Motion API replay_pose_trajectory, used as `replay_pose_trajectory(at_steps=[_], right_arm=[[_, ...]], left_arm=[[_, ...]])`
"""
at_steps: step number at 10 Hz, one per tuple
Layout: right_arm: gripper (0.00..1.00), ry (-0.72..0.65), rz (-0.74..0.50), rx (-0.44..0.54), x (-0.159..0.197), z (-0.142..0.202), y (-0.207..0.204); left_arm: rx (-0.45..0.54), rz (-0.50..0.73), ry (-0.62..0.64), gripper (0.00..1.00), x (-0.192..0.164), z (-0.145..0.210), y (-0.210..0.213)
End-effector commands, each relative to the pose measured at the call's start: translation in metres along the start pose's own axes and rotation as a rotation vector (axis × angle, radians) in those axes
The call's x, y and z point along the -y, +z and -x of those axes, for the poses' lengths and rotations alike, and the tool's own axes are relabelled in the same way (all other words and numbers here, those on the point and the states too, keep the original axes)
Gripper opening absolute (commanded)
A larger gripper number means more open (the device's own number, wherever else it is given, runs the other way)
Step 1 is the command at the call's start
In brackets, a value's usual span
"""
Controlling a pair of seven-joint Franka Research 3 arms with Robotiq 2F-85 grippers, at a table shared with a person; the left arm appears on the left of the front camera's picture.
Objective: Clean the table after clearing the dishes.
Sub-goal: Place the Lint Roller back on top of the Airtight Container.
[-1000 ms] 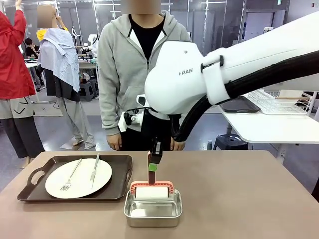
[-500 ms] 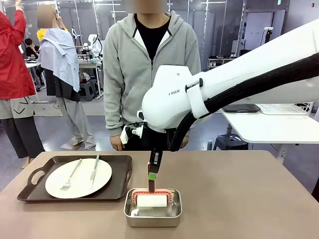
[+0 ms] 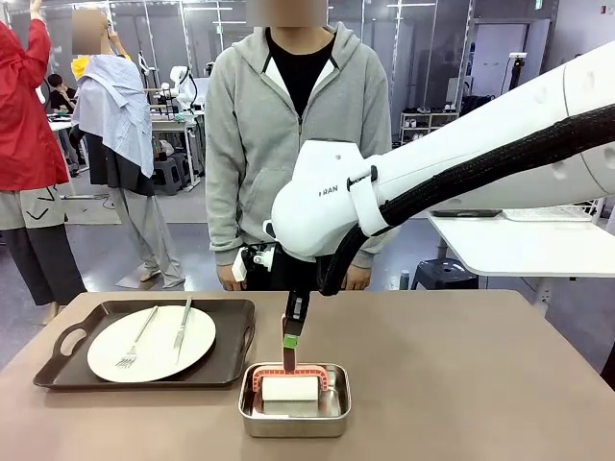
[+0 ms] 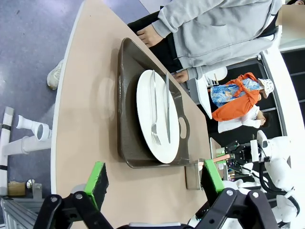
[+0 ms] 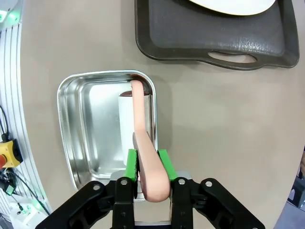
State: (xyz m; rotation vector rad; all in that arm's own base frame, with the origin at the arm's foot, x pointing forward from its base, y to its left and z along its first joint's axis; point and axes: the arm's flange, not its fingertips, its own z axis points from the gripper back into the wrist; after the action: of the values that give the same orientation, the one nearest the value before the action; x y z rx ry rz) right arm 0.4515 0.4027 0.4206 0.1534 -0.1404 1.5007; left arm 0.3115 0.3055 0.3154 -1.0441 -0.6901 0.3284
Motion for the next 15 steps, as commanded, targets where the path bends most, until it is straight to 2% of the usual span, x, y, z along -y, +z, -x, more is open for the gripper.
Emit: replay_pose_trajectory(at_steps=[1, 4, 5, 9, 10, 11, 15], right_arm=[[0.46, 0.009, 0.027, 0.006, 0.015, 0.003, -0.013], [0.97, 0.013, 0.049, 0.029, 0.011, 0.004, -0.006], [1.00, 0.013, 0.057, 0.029, 0.009, 0.004, -0.002], [1.00, -0.001, 0.059, 0.028, 0.008, 0.006, 0.000], [1.00, -0.012, 0.094, -0.026, 0.010, 0.008, -0.003], [1.00, -0.002, 0.045, 0.027, 0.014, 0.001, 0.000], [1.00, -0.002, 0.045, 0.027, 0.014, 0.001, 0.000]], left_arm=[[-0.004, -0.003, 0.000, 1.00, -0.001, 0.002, 0.003], [-0.004, -0.003, 0.000, 1.00, -0.001, 0.002, 0.003], [-0.004, -0.003, 0.000, 1.00, -0.001, 0.002, 0.003], [-0.004, -0.003, 0.000, 1.00, -0.001, 0.002, 0.003], [-0.004, -0.003, 0.000, 1.00, -0.001, 0.002, 0.003], [-0.004, -0.003, 0.000, 1.00, -0.001, 0.002, 0.003], [-0.004, -0.003, 0.000, 1.00, -0.001, 0.002, 0.003]])
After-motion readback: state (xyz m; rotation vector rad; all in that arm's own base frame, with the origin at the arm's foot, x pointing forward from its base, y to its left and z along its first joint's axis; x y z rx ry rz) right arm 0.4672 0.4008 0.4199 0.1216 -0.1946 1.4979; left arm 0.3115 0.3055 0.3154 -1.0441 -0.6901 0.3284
